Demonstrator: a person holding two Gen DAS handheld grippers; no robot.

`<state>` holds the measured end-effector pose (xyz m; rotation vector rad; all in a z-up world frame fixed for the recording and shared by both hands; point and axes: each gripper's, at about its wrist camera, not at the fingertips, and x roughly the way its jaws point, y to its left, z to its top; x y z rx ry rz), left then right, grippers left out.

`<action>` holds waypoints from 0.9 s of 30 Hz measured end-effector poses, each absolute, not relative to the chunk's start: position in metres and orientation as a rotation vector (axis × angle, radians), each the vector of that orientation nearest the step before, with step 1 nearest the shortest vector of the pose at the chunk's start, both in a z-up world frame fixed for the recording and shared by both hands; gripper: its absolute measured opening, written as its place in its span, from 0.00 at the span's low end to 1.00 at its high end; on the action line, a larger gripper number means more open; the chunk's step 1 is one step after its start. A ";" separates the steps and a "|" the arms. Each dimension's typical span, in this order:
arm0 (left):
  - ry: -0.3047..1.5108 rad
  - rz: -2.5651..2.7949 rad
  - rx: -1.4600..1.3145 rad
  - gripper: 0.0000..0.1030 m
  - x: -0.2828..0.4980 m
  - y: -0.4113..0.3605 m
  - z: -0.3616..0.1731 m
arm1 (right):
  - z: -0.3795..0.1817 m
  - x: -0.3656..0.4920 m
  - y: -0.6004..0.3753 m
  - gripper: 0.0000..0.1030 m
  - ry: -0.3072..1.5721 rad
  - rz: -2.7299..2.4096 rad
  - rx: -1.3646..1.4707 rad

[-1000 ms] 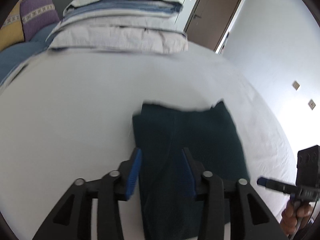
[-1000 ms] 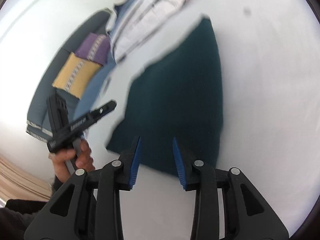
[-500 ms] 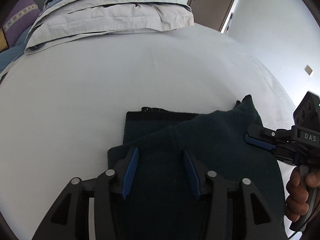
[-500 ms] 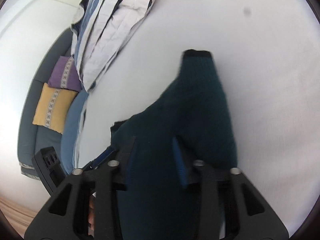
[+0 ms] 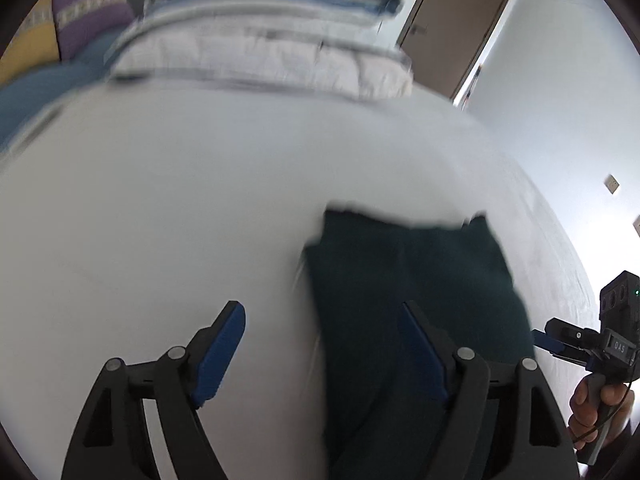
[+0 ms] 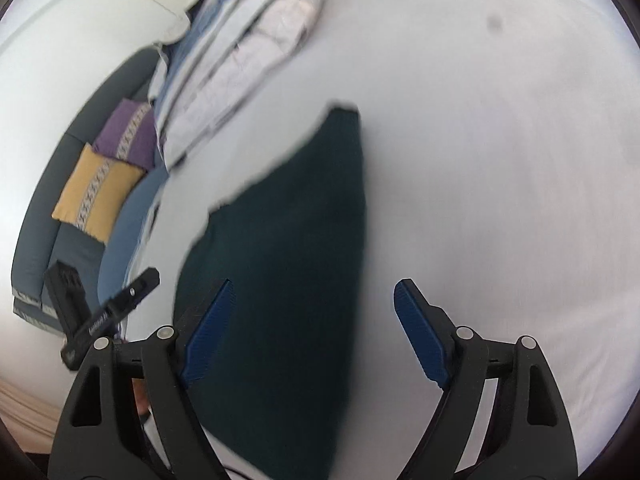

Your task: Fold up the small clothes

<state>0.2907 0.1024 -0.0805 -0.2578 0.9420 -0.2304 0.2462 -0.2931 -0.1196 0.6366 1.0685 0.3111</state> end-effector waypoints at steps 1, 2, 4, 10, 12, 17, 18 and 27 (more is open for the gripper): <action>0.990 -0.228 -0.275 0.75 0.292 0.106 -0.092 | -0.125 0.243 -0.290 0.79 1.082 0.330 0.647; 1.027 -0.243 -0.305 0.71 0.290 0.109 -0.102 | -0.130 0.240 -0.285 0.79 1.098 0.345 0.657; 1.069 -0.293 -0.398 0.68 0.291 0.113 -0.113 | -0.138 0.237 -0.277 0.72 1.119 0.377 0.679; 1.175 -0.379 -0.490 0.46 0.307 0.100 -0.125 | -0.157 0.246 -0.268 0.61 1.120 0.390 0.768; 1.193 -0.389 -0.503 0.41 0.317 0.095 -0.129 | -0.160 0.248 -0.265 0.58 1.119 0.387 0.766; 1.206 -0.386 -0.449 0.25 0.324 0.080 -0.126 | -0.153 0.248 -0.255 0.42 1.108 0.364 0.692; 1.204 -0.383 -0.439 0.23 0.321 0.078 -0.123 | -0.147 0.247 -0.256 0.39 1.099 0.363 0.680; 1.119 -0.419 -0.396 0.19 0.263 0.059 -0.064 | -0.069 0.185 -0.257 0.34 1.008 0.418 0.628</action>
